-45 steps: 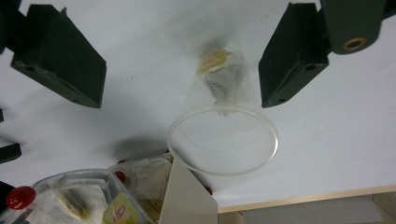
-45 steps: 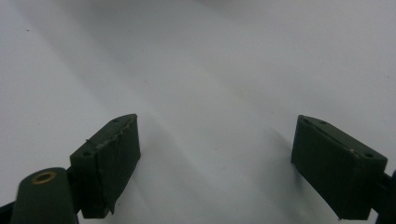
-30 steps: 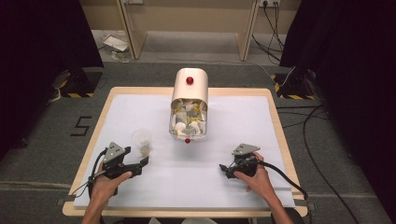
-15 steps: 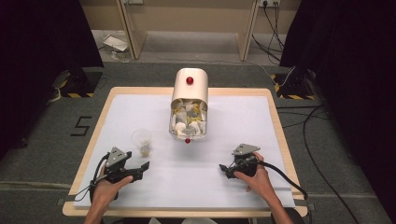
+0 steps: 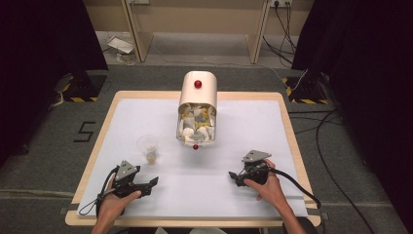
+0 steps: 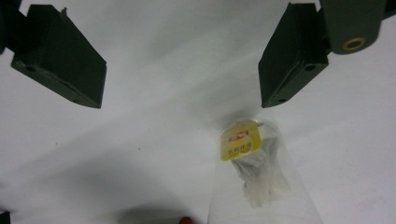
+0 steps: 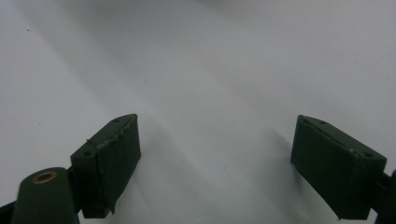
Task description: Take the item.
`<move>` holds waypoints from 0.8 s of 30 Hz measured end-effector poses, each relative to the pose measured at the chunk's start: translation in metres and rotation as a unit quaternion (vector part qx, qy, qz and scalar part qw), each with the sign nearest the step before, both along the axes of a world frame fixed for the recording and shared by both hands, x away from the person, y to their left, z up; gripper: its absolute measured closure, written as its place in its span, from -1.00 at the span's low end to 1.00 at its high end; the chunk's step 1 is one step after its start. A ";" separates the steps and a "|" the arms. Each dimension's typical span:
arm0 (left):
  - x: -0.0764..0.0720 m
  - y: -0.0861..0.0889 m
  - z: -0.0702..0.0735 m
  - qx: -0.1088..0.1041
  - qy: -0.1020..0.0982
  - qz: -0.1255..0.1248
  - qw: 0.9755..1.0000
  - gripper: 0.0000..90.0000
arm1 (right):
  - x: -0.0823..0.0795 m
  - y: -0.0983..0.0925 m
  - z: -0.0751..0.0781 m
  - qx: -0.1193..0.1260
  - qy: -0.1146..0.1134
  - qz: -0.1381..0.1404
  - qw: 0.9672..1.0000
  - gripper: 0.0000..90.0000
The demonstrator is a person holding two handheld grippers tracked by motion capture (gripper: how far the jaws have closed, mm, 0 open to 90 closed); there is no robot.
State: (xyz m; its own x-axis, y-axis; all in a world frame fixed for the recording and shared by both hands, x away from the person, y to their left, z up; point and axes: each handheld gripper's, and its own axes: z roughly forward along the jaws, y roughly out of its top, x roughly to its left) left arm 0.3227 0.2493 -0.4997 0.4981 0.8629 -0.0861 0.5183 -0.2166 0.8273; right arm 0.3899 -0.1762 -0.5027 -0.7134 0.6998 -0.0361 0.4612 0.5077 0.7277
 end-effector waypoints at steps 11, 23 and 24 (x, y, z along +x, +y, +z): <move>-0.007 0.001 -0.005 0.008 0.011 -0.002 1.000 -0.67 | 0.000 0.000 0.000 0.000 0.000 0.000 1.000 -0.64; -0.018 -0.001 -0.013 0.010 0.006 0.004 1.000 -0.67 | 0.000 0.000 0.000 0.000 -0.001 0.000 1.000 -0.64; -0.019 -0.001 -0.013 0.010 0.006 0.004 1.000 -0.67 | 0.000 0.000 0.000 0.000 0.000 0.000 1.000 -0.64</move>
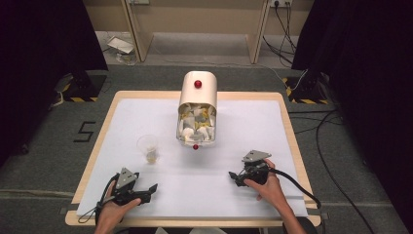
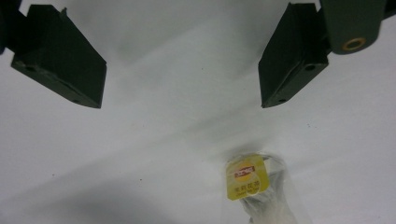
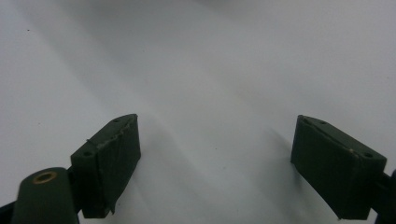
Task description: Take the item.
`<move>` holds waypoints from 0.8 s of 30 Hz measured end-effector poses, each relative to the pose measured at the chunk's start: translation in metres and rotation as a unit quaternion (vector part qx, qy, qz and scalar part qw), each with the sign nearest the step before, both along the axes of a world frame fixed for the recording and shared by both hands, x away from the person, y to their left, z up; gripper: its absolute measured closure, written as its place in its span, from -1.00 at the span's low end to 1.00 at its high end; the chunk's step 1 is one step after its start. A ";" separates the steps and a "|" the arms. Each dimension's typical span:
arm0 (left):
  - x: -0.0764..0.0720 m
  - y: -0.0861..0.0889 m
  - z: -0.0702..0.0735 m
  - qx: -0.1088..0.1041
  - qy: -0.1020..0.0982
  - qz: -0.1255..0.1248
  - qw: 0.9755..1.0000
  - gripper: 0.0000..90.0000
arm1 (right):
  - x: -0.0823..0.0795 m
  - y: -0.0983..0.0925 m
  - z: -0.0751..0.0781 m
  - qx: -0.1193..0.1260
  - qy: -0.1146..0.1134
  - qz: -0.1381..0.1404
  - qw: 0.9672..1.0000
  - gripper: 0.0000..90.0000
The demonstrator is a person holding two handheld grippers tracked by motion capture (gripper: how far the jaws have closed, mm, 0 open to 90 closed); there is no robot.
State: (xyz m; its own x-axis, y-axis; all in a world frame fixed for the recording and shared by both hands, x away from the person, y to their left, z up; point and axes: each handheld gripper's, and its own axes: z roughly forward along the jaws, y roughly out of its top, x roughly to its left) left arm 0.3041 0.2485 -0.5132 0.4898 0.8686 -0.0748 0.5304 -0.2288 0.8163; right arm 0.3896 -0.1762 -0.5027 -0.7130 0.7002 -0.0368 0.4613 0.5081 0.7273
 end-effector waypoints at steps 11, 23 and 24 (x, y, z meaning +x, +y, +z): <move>-0.006 -0.003 -0.002 0.004 -0.007 -0.002 1.000 -0.67 | 0.000 0.000 0.000 -0.001 -0.003 0.001 1.000 -0.64; -0.016 -0.007 -0.007 0.013 -0.014 0.000 1.000 -0.67 | 0.000 0.000 0.000 0.000 -0.001 0.000 1.000 -0.64; -0.017 -0.007 -0.008 0.015 -0.017 0.001 1.000 -0.67 | 0.000 0.000 0.000 -0.001 -0.002 0.000 1.000 -0.64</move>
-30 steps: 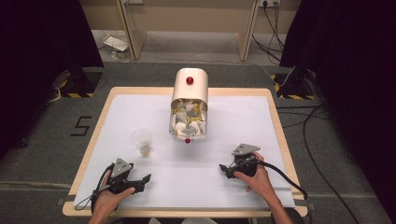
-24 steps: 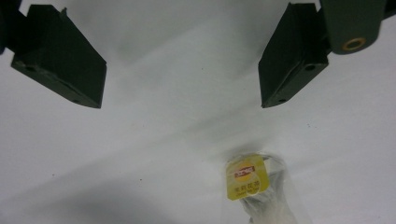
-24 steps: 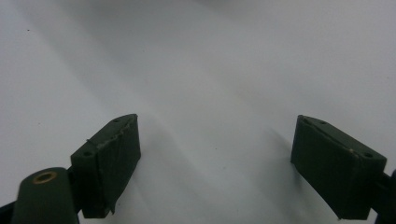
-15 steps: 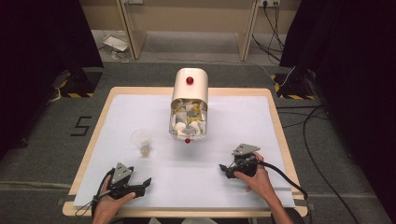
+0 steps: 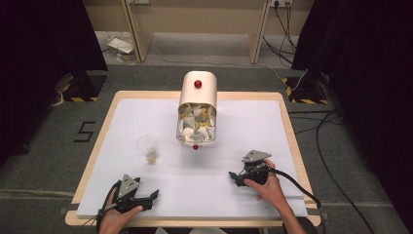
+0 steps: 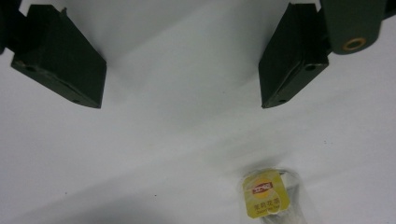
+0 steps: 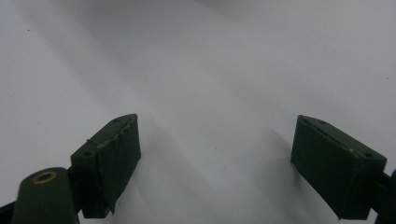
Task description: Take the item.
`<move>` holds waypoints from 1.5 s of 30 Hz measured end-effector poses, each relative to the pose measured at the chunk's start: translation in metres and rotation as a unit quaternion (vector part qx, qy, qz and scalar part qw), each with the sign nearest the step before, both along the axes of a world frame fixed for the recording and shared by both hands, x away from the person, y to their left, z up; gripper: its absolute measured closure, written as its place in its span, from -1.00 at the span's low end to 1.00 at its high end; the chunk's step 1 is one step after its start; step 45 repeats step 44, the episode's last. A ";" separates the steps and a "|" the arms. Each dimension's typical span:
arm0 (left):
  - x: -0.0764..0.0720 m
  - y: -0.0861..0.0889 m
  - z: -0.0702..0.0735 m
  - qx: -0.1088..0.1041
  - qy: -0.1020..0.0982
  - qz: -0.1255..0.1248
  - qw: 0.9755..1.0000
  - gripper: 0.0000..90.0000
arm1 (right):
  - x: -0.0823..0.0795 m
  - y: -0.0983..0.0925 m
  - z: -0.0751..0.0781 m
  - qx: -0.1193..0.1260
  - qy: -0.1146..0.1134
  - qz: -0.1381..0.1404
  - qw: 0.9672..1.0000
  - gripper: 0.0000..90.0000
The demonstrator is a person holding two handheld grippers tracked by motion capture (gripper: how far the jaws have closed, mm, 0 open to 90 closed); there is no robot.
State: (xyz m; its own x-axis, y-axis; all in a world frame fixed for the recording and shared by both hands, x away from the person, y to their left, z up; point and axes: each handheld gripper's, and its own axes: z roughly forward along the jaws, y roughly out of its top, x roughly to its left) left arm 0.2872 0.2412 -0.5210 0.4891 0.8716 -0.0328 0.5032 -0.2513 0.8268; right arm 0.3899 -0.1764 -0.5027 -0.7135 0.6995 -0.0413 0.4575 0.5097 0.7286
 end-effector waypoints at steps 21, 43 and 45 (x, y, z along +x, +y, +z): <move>-0.017 0.001 -0.012 -0.023 -0.044 0.019 0.999 -0.68 | 0.000 0.000 0.000 0.000 -0.002 0.001 1.000 -0.63; -0.017 0.001 -0.013 -0.026 -0.046 0.018 0.998 -0.68 | -0.001 0.000 0.000 -0.001 -0.003 0.002 1.000 -0.62; -0.017 0.001 -0.013 -0.026 -0.046 0.018 0.998 -0.68 | -0.001 0.000 0.000 -0.001 -0.004 0.002 1.000 -0.62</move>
